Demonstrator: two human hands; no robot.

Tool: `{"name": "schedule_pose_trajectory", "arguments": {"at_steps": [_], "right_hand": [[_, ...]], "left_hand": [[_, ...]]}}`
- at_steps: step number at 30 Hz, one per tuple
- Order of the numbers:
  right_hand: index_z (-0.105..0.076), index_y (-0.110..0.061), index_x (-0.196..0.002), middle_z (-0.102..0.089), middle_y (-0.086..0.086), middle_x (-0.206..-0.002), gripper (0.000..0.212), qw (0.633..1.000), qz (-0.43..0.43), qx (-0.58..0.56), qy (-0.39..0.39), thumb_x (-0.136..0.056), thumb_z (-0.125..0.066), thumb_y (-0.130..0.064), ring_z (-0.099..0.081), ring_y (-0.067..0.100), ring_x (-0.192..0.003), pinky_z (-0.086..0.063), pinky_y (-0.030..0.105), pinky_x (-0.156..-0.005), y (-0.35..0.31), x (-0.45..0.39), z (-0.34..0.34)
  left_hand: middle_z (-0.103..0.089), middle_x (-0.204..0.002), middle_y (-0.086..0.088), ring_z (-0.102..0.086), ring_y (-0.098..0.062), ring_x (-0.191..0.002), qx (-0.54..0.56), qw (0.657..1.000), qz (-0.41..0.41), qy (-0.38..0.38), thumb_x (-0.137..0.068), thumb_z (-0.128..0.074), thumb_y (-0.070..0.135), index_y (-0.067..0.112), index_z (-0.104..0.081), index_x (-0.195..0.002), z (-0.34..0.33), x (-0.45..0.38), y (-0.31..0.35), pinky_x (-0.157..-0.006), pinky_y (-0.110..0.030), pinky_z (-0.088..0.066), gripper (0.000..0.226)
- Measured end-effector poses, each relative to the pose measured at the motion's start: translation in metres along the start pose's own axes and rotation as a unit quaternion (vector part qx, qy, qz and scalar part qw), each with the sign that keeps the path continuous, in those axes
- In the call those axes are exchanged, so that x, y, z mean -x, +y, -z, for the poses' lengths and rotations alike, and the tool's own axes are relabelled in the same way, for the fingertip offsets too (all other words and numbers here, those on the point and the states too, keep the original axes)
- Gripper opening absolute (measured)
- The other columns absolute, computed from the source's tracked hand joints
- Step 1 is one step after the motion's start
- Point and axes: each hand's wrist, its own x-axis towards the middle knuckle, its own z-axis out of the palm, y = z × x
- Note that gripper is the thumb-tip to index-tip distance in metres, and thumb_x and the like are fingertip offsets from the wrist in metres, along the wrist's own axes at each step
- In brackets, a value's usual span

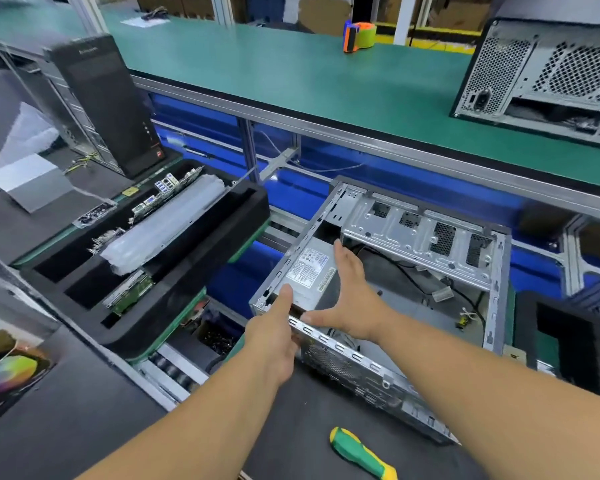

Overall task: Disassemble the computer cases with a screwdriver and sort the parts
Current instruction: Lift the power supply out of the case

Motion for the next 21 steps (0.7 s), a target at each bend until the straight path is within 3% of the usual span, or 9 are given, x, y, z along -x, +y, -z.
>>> {"name": "schedule_pose_trajectory", "arguments": {"at_steps": [4,6,8,10,12,15,18,21], "right_hand": [[0.010,-0.069,-0.147,0.021,-0.027,-0.162,0.137,0.999,0.016,0.044,0.012,-0.050,-0.087,-0.067,-0.029,0.025,-0.151,-0.049,0.048,-0.108,0.003,-0.001,-0.004],[0.004,-0.063,-0.151,0.018,-0.025,-0.161,0.140,0.999,0.006,0.036,0.019,-0.046,-0.088,-0.069,-0.032,0.029,-0.149,-0.046,0.049,-0.110,0.001,-0.006,-0.006],[-0.004,-0.055,-0.153,0.006,-0.024,-0.158,0.139,0.998,0.010,0.038,0.048,-0.045,-0.089,-0.066,-0.033,0.027,-0.146,-0.042,0.039,-0.110,-0.003,-0.013,-0.005],[-0.012,-0.049,-0.152,-0.008,-0.022,-0.151,0.132,0.996,0.025,0.046,0.070,-0.046,-0.090,-0.061,-0.043,0.021,-0.134,-0.041,0.027,-0.098,-0.008,-0.018,-0.004],[-0.017,-0.048,-0.150,-0.015,-0.021,-0.150,0.127,0.995,0.035,0.040,0.085,-0.047,-0.089,-0.057,-0.043,0.014,-0.130,-0.041,0.019,-0.091,-0.012,-0.019,-0.001],[-0.021,-0.044,-0.150,-0.019,-0.022,-0.148,0.123,0.993,0.044,0.050,0.096,-0.048,-0.088,-0.056,-0.037,0.006,-0.132,-0.036,0.018,-0.099,-0.013,-0.016,0.006],[-0.021,-0.042,-0.150,-0.020,-0.020,-0.148,0.121,0.994,0.030,0.050,0.095,-0.050,-0.089,-0.058,-0.035,0.004,-0.133,-0.035,0.024,-0.109,-0.008,-0.004,0.012],[-0.022,-0.039,-0.152,-0.022,-0.017,-0.148,0.121,0.992,0.010,0.032,0.118,-0.054,-0.092,-0.055,-0.033,0.002,-0.135,-0.033,0.029,-0.115,-0.001,0.009,0.014]], "left_hand": [[-0.081,-0.090,-0.009,-0.079,-0.028,-0.080,0.019,0.999,0.009,-0.028,-0.091,-0.078,0.043,0.008,-0.069,-0.114,0.001,-0.002,-0.002,-0.064,-0.037,-0.064,0.043],[-0.080,-0.099,-0.008,-0.078,-0.026,-0.089,0.018,0.999,0.017,-0.042,-0.090,-0.078,0.047,0.009,-0.068,-0.117,0.003,-0.004,-0.003,-0.066,-0.035,-0.061,0.047],[-0.080,-0.101,-0.008,-0.077,-0.024,-0.090,0.024,0.998,0.023,-0.062,-0.090,-0.077,0.048,0.010,-0.070,-0.118,0.003,-0.005,-0.005,-0.070,-0.035,-0.062,0.048],[-0.081,-0.097,-0.009,-0.079,-0.027,-0.085,0.023,0.997,0.019,-0.065,-0.089,-0.076,0.053,0.011,-0.072,-0.116,0.003,-0.010,-0.008,-0.082,-0.041,-0.063,0.050],[-0.081,-0.095,-0.010,-0.078,-0.028,-0.080,0.015,0.997,0.019,-0.067,-0.087,-0.074,0.060,0.012,-0.073,-0.115,0.002,-0.016,-0.012,-0.082,-0.042,-0.063,0.056],[-0.080,-0.099,-0.013,-0.077,-0.034,-0.091,0.010,0.997,0.030,-0.077,-0.081,-0.074,0.069,0.012,-0.074,-0.115,0.004,-0.021,-0.015,-0.087,-0.047,-0.063,0.065],[-0.081,-0.093,-0.005,-0.077,-0.021,-0.074,0.012,0.995,0.034,-0.097,-0.081,-0.075,0.067,0.016,-0.078,-0.109,0.007,-0.023,-0.016,-0.069,-0.037,-0.062,0.058],[-0.081,-0.094,-0.005,-0.077,-0.024,-0.082,-0.005,0.994,0.042,-0.100,-0.083,-0.074,0.066,0.017,-0.078,-0.105,0.009,-0.024,-0.015,-0.073,-0.038,-0.061,0.054]]}}
